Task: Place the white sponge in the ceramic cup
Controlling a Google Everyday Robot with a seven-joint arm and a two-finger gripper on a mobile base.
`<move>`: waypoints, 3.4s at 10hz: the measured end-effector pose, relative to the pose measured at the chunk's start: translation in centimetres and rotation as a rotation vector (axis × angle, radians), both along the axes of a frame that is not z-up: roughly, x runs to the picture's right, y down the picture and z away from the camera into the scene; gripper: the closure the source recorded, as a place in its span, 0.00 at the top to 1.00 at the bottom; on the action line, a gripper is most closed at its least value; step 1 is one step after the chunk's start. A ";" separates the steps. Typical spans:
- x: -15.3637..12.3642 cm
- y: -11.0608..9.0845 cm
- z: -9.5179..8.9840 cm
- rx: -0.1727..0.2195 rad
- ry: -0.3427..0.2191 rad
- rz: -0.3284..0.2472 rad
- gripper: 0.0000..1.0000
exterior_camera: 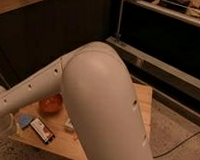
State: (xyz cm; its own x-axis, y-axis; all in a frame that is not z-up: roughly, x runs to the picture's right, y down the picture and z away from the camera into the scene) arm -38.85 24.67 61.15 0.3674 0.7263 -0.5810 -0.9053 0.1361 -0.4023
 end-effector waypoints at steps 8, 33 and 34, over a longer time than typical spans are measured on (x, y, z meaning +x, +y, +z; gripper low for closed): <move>0.8 -0.2 2.8 -0.059 0.054 0.030 0.65; -4.7 -1.5 12.3 0.002 0.049 -0.058 0.65; -2.1 -3.5 12.6 0.028 0.017 -0.111 0.65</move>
State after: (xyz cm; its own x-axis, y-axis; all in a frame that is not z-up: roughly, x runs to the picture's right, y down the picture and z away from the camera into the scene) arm -40.93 21.17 73.74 0.4372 0.6978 -0.5674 -0.8905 0.2472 -0.3820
